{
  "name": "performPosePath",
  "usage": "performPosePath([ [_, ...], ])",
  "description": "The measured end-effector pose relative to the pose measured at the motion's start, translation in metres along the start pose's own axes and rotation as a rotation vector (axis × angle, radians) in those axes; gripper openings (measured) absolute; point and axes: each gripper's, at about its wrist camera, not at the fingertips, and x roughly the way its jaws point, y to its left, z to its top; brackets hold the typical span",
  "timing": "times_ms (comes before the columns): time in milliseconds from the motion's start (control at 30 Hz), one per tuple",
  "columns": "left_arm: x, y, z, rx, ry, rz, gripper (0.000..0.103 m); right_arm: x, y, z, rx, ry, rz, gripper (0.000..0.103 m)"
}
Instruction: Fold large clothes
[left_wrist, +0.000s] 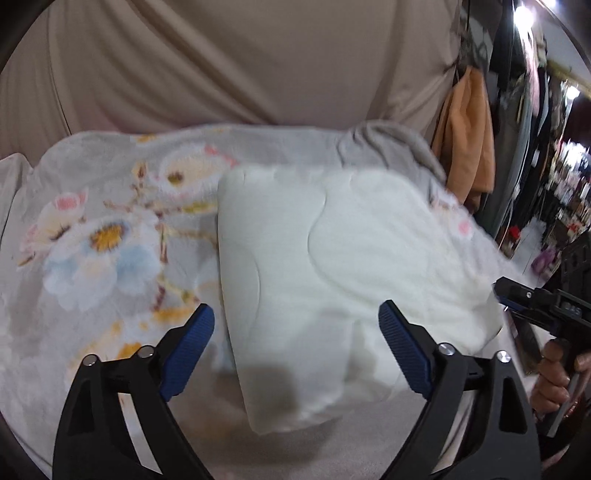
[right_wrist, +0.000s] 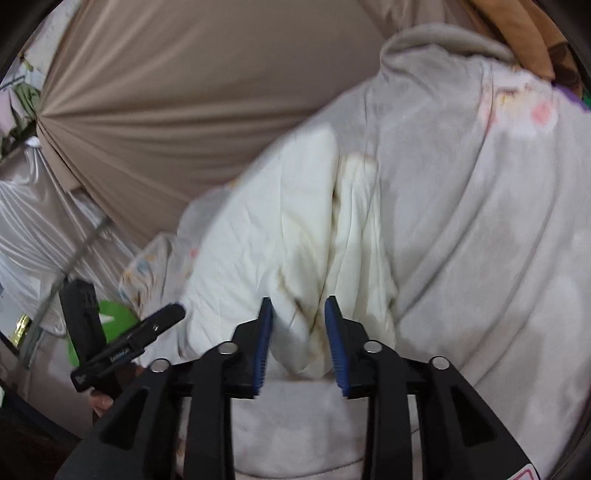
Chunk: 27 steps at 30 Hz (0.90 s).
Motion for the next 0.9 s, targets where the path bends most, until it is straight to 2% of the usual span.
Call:
performPosePath([
  [33, -0.003, 0.004, 0.009, -0.018, -0.019, -0.010, 0.092, 0.002, -0.002, 0.010, 0.002, -0.005, -0.011, 0.048],
  [100, 0.002, 0.009, 0.024, -0.047, -0.025, -0.003, 0.093, 0.019, -0.010, 0.031, 0.010, 0.014, -0.085, 0.048],
  [167, 0.022, 0.016, 0.034, -0.077, 0.015, 0.008, 0.093, 0.050, -0.023, 0.044, 0.041, 0.082, -0.137, 0.048],
  [300, 0.065, 0.036, 0.032, -0.179, 0.123, -0.029, 0.093, 0.110, -0.039, 0.046, 0.110, 0.242, -0.090, 0.049],
  [333, 0.073, 0.040, 0.029, -0.204, 0.141, -0.052, 0.093, 0.118, -0.036, 0.045, 0.095, 0.253, -0.097, 0.049],
  [367, 0.077, 0.040, 0.027, -0.216, 0.153, -0.070, 0.093, 0.124, -0.029, 0.045, 0.059, 0.255, -0.108, 0.046],
  [400, 0.080, 0.040, 0.027, -0.221, 0.164, -0.086, 0.092, 0.126, -0.021, 0.047, 0.028, 0.254, -0.098, 0.031],
  [433, 0.078, 0.037, 0.030, -0.215, 0.159, -0.081, 0.087, 0.123, -0.011, 0.050, -0.007, 0.243, -0.091, 0.018],
  [467, 0.073, 0.032, 0.035, -0.190, 0.138, -0.073, 0.086, 0.115, 0.003, 0.054, -0.056, 0.211, -0.086, 0.017],
  [567, 0.053, 0.009, 0.049, -0.064, 0.036, -0.052, 0.084, 0.096, 0.026, 0.062, -0.142, 0.135, 0.019, 0.014],
  [633, 0.059, -0.005, 0.053, -0.002, 0.027, 0.003, 0.085, 0.109, 0.020, 0.061, -0.163, 0.155, -0.034, 0.014],
  [700, 0.083, -0.011, 0.048, 0.031, 0.070, 0.049, 0.086, 0.142, -0.010, 0.052, -0.103, 0.243, -0.127, 0.013],
  [733, 0.092, -0.013, 0.045, 0.041, 0.074, 0.068, 0.090, 0.152, -0.029, 0.048, -0.048, 0.266, -0.097, 0.013],
  [800, 0.103, -0.021, 0.038, 0.079, 0.071, 0.126, 0.092, 0.154, -0.050, 0.048, 0.059, 0.294, -0.035, 0.014],
  [867, 0.107, -0.028, 0.033, 0.107, 0.064, 0.148, 0.093, 0.143, -0.046, 0.051, 0.062, 0.277, -0.047, 0.017],
  [900, 0.107, -0.030, 0.033, 0.117, 0.065, 0.152, 0.093, 0.134, -0.042, 0.053, 0.061, 0.251, -0.061, 0.023],
])
